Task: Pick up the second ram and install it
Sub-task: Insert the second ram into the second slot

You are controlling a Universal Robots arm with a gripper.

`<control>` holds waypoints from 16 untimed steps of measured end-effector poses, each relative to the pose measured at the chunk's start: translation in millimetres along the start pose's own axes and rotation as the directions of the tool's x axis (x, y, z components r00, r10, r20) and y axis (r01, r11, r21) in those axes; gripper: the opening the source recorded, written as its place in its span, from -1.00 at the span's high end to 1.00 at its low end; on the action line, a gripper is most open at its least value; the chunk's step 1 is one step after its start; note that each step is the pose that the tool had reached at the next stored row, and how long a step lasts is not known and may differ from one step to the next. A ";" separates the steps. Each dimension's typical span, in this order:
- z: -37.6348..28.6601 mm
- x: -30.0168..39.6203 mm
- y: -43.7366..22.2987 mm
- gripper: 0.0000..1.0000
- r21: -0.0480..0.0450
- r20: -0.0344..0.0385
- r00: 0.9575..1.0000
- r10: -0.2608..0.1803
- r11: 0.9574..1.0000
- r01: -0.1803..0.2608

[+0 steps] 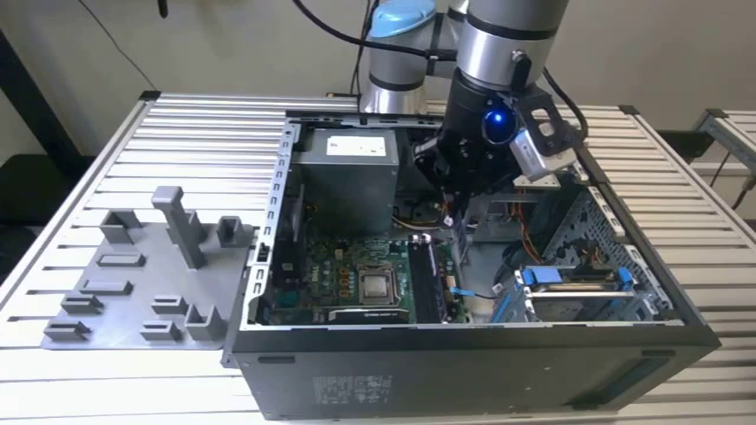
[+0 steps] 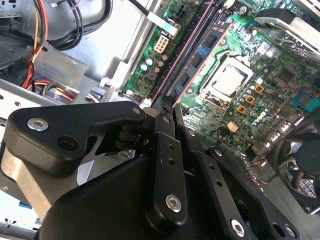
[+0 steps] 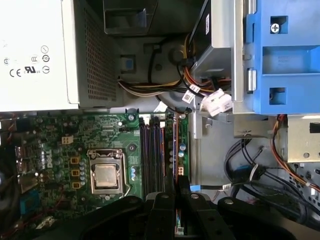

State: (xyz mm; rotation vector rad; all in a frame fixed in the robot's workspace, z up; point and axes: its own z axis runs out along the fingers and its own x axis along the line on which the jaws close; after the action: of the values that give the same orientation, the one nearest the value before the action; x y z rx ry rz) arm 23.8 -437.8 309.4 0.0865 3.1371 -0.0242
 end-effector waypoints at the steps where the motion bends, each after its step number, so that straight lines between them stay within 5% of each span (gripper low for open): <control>1: 1.1 0.0 0.0 0.72 0.000 0.000 1.000 0.000 1.000 0.000; 16: 25.7 5.0 0.1 0.72 0.010 0.001 1.000 -0.002 1.000 0.002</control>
State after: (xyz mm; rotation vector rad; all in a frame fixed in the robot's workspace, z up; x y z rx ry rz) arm 18.9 -437.8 283.7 0.0832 3.1368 -0.0401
